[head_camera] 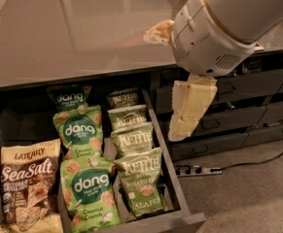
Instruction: Pick brown chip bag from top drawer and place on counter
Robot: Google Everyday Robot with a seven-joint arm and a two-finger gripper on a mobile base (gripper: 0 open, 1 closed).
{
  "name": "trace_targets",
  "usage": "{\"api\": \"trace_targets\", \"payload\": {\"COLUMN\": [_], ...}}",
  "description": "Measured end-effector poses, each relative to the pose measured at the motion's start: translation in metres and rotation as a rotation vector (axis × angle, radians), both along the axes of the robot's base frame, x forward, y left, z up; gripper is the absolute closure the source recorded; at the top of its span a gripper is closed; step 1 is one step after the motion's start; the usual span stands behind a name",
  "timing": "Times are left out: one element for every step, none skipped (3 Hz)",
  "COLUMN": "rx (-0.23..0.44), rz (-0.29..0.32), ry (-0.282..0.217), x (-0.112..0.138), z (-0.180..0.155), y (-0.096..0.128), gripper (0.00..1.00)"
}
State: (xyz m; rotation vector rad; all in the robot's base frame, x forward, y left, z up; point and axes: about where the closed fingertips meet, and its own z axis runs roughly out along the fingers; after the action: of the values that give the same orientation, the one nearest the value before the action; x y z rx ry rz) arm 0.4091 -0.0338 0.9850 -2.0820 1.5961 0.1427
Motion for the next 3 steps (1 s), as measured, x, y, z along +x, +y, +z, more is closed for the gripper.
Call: {"api": "trace_targets", "payload": {"rx": [0.05,0.155,0.21], "rz": [0.023,0.112,0.151], "ry": [0.016,0.077,0.089], "x": [0.008,0.025,0.04], "z": [-0.018,-0.074,-0.107], "y": [0.028,0.107,0.158], "gripper": [0.0,0.0,0.0]}}
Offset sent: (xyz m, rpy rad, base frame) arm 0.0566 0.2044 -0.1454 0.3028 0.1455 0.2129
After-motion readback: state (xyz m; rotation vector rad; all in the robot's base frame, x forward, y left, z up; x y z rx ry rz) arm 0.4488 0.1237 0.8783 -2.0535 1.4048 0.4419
